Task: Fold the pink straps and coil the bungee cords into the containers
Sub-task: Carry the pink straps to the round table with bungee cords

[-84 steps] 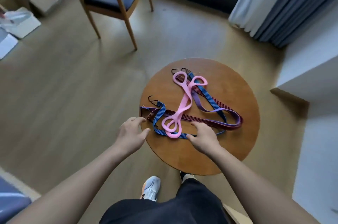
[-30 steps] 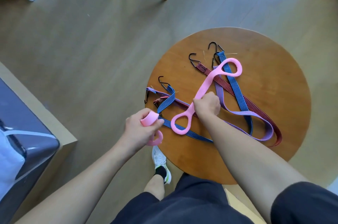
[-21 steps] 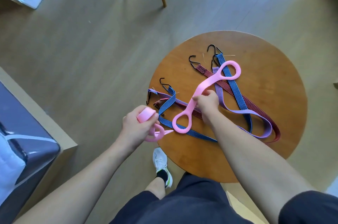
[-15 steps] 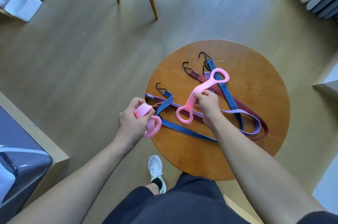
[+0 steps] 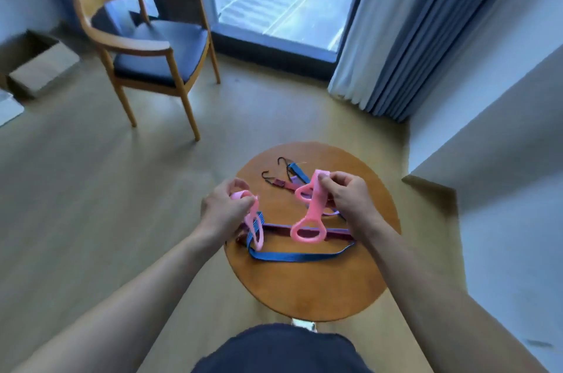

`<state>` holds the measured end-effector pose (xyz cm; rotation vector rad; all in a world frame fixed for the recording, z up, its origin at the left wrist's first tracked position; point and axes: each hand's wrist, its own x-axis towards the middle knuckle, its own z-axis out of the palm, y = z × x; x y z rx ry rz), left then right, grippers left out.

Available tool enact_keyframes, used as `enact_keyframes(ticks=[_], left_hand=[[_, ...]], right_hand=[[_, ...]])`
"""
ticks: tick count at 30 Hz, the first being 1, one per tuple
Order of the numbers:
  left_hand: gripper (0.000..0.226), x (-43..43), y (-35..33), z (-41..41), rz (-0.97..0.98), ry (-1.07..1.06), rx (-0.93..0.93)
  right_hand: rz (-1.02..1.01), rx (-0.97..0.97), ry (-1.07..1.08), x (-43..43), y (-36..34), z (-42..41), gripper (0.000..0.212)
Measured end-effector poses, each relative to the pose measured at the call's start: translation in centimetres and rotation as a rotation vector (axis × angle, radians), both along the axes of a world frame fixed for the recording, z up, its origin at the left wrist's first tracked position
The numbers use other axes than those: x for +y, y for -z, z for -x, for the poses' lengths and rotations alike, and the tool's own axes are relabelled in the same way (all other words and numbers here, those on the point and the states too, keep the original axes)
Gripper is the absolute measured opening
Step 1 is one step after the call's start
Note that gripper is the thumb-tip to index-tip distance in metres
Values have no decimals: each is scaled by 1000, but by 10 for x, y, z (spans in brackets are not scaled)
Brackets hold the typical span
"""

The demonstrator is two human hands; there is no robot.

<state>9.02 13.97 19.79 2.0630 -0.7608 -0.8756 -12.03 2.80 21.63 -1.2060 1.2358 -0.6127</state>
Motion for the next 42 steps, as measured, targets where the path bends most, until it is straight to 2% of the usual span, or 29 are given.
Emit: enact_keyframes(ticks=[4, 7, 9, 15, 21, 23, 26, 28, 30, 33, 39, 42], left_hand=[[15, 11, -21, -5, 62, 121, -35], [32, 22, -39, 1, 134, 285, -128], [40, 29, -51, 10, 170, 384, -115], [40, 49, -82, 55, 198, 660, 348], [23, 70, -110, 124, 225, 890, 507], [27, 80, -122, 152, 243, 984, 501], [48, 97, -139, 193, 254, 1236, 461], [54, 111, -151, 221, 275, 1404, 417], [48, 128, -160, 252, 340, 1504, 323], [42, 156, -166, 299, 483, 1546, 157], [44, 226, -164, 387, 441, 1684, 202], [27, 264, -151, 432, 457, 1718, 164]], right_hand=[[122, 32, 73, 37, -46, 18, 18], [178, 96, 126, 68, -72, 38, 22], [196, 134, 159, 91, -85, 53, 20], [266, 176, 249, 165, -118, 93, 14], [358, 155, 389, 236, -152, 136, 21], [383, 179, 419, 259, -161, 154, 20], [430, 234, 462, 292, -171, 181, 20], [463, 288, 506, 314, -178, 199, 20], [494, 355, 554, 338, -184, 218, 22], [540, 472, 613, 377, -190, 246, 30], [523, 550, 733, 468, -186, 310, 30], [472, 594, 794, 514, -172, 340, 36]])
